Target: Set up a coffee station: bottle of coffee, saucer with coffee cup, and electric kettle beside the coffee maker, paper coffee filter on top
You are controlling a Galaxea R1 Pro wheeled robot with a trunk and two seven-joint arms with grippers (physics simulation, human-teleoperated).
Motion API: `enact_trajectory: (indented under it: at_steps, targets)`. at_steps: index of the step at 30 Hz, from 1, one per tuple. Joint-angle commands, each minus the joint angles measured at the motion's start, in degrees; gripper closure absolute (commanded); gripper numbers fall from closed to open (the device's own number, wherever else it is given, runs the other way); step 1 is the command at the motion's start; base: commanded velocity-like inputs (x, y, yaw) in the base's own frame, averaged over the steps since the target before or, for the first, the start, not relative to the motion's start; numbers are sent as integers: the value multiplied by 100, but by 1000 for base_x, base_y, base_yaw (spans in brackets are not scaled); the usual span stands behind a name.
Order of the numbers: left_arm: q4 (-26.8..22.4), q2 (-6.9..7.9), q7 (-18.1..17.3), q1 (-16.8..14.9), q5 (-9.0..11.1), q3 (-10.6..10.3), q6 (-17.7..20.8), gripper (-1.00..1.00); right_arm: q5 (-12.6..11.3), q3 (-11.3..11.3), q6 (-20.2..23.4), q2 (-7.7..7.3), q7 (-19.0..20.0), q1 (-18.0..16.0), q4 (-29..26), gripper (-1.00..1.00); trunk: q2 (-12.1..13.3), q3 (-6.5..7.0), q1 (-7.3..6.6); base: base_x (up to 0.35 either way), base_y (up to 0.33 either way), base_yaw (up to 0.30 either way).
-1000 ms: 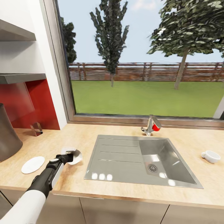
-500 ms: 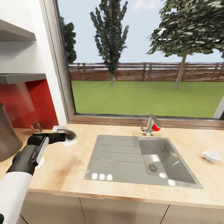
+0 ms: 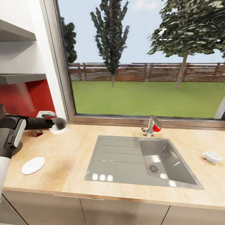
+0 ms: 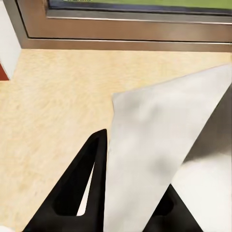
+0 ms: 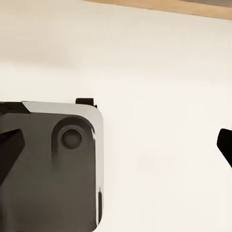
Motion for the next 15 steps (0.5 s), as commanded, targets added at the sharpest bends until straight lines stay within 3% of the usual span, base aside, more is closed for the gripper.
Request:
enact_trajectory:
  at_steps: [1, 4, 7, 15]
  targets:
    - [-3, 89, -97, -8, 21, 1, 42, 100, -2, 1, -15, 0, 0, -3, -1, -100, -11, -12, 3, 0, 0, 0]
    - [-4, 241, -248, -6, -4, -13, 45, 100, -1, 0, -15, 2, -4, -3, -1, -100, -11, -12, 3, 0, 0, 0]
    - [-18, 281, -287, 5, -9, -31, 47, 100, -1, 0, -15, 2, -5, -3, -2, -100, -11, -12, 3, -108, 0, 0]
    - [-30, 271, -312, 33, -6, -65, 39, 100, -1, 0, -15, 2, -6, -3, -2, -100, -11, -12, 3, -300, 67, 0]
